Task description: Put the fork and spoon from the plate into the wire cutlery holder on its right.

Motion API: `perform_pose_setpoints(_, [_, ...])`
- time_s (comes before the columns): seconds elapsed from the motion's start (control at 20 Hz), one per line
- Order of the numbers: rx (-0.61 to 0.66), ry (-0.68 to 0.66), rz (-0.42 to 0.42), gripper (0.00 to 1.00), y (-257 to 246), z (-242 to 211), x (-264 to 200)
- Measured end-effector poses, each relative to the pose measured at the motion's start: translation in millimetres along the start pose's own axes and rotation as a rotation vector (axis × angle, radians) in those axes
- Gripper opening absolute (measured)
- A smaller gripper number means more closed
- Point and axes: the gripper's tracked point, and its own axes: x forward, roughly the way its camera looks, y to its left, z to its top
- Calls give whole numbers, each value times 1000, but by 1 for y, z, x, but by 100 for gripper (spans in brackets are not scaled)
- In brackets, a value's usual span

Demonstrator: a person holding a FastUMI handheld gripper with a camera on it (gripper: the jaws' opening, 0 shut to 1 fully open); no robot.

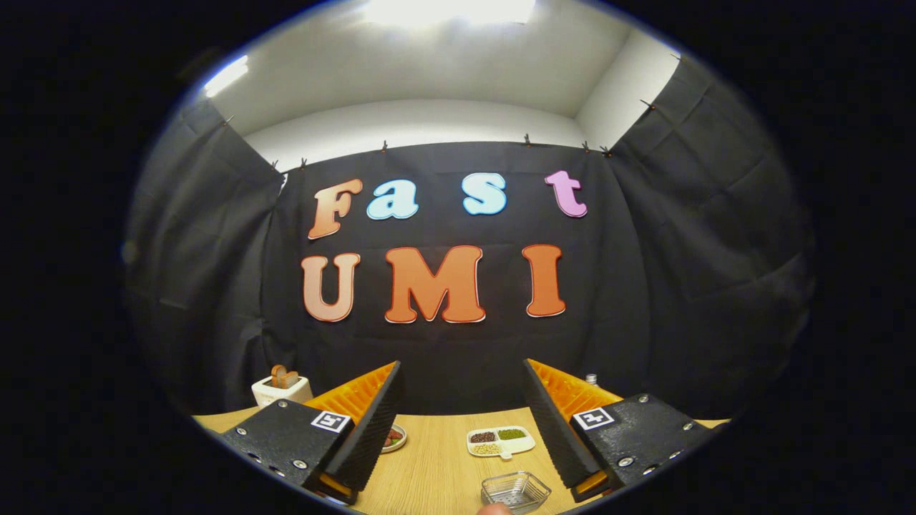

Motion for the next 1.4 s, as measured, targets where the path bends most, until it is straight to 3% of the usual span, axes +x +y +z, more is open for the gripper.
perform_pose_setpoints(0.45, [-25,206,201,97,106,-57,-3])
perform_pose_setpoints(0.75, [-29,497,340,98,171,-140,-29])
perform_pose_setpoints(1.1, [-20,870,475,98,208,-212,-74])
perform_pose_setpoints(1.4, [-30,1211,507,92,212,-258,-115])
